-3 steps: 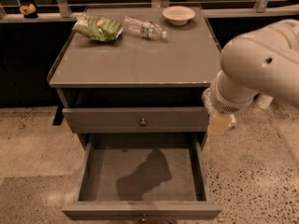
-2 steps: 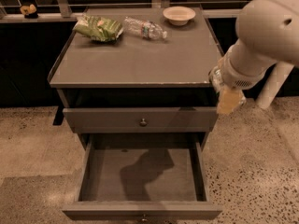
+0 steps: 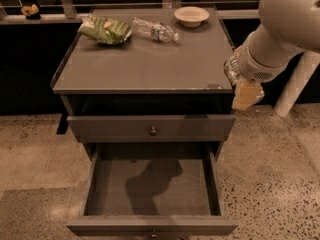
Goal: Pick 7up can from middle drawer and place on counter
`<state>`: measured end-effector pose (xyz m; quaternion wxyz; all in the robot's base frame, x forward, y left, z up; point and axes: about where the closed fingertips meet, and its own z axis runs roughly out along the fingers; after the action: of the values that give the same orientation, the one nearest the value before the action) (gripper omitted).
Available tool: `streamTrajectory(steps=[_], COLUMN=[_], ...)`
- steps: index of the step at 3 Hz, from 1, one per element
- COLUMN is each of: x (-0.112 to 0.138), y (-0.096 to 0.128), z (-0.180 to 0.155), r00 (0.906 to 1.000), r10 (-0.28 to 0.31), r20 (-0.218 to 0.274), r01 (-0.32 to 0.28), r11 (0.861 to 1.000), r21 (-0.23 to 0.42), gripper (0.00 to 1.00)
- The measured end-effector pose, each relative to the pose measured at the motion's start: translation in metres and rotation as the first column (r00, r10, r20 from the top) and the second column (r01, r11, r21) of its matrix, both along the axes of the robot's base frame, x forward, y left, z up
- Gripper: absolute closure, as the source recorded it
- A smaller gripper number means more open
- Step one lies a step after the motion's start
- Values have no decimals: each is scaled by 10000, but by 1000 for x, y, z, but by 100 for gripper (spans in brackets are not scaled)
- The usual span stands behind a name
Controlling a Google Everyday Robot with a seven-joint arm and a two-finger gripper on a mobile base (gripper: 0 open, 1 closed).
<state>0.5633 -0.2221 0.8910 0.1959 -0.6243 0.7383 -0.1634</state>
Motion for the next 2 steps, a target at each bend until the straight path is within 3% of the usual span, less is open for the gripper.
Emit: streamTrajectory(steps=[1,2], x=[22,66], y=[3,9], z=[9,9], r00=[9991,9887], r10=[380,1289], r20=[-178,-768], r01=[-383,-1323], r11=[9992,9904], r21=[-132,-406], gripper=[100,100])
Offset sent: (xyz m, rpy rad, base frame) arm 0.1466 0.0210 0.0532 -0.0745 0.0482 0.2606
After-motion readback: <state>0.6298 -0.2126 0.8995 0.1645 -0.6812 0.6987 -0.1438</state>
